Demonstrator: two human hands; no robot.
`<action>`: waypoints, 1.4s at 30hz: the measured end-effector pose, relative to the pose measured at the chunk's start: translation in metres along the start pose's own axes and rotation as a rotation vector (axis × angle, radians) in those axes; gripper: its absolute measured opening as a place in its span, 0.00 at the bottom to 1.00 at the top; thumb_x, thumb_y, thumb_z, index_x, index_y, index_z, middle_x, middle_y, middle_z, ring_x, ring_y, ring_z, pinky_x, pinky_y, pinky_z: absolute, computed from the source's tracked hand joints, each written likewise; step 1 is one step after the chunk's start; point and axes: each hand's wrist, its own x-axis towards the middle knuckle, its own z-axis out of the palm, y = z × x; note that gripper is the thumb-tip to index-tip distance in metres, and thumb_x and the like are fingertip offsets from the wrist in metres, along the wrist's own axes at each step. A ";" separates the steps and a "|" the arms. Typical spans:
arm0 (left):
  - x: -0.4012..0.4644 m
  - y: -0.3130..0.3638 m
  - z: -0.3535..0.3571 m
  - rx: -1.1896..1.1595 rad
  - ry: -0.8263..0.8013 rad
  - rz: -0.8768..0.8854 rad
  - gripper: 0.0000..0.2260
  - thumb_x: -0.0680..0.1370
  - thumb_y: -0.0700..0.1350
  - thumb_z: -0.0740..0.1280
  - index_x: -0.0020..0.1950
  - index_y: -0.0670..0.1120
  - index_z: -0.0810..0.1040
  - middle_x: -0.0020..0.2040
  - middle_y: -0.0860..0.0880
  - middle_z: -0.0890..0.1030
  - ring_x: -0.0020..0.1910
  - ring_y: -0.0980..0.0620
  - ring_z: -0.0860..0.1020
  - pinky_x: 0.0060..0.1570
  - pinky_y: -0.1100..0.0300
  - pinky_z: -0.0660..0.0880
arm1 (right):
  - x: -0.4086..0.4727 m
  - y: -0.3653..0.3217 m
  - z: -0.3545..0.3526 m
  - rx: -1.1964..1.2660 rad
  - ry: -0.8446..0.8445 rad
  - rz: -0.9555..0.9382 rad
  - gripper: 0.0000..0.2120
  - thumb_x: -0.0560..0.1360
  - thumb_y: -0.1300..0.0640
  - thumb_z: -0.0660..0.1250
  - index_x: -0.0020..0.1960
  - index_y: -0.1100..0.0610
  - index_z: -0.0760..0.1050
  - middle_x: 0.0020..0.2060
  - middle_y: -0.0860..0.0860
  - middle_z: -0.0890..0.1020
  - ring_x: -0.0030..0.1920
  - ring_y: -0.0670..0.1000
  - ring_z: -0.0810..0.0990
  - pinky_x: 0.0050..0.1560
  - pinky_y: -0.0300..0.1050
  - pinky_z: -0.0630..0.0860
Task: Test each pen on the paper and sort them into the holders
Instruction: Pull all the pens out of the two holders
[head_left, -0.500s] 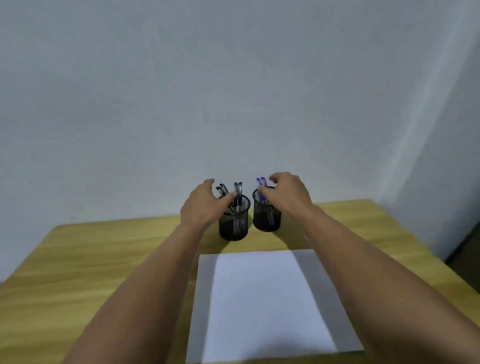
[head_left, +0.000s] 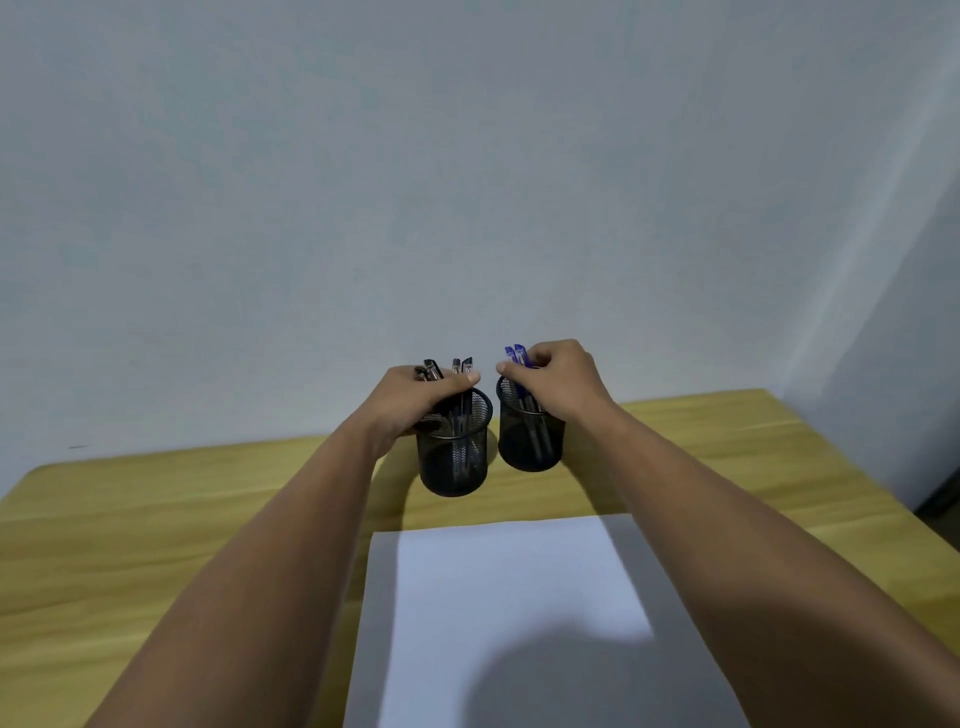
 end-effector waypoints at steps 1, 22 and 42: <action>0.001 -0.001 0.001 -0.008 -0.007 0.015 0.18 0.70 0.56 0.79 0.52 0.45 0.86 0.49 0.46 0.87 0.51 0.46 0.86 0.55 0.52 0.80 | 0.000 0.000 0.001 0.026 -0.002 -0.006 0.19 0.75 0.43 0.78 0.39 0.59 0.81 0.36 0.54 0.85 0.37 0.51 0.80 0.43 0.47 0.75; -0.005 0.013 0.011 0.101 0.110 0.280 0.14 0.85 0.53 0.60 0.55 0.46 0.81 0.55 0.53 0.86 0.55 0.55 0.84 0.60 0.48 0.79 | -0.009 -0.011 -0.015 0.149 0.101 -0.068 0.22 0.80 0.44 0.73 0.40 0.62 0.83 0.38 0.61 0.85 0.36 0.57 0.82 0.46 0.58 0.82; -0.165 0.119 -0.071 0.114 0.277 0.182 0.14 0.85 0.50 0.60 0.59 0.39 0.76 0.48 0.41 0.87 0.41 0.47 0.86 0.34 0.61 0.77 | -0.112 -0.168 -0.034 0.355 -0.037 -0.200 0.21 0.80 0.48 0.75 0.48 0.69 0.85 0.35 0.55 0.79 0.37 0.51 0.77 0.41 0.44 0.76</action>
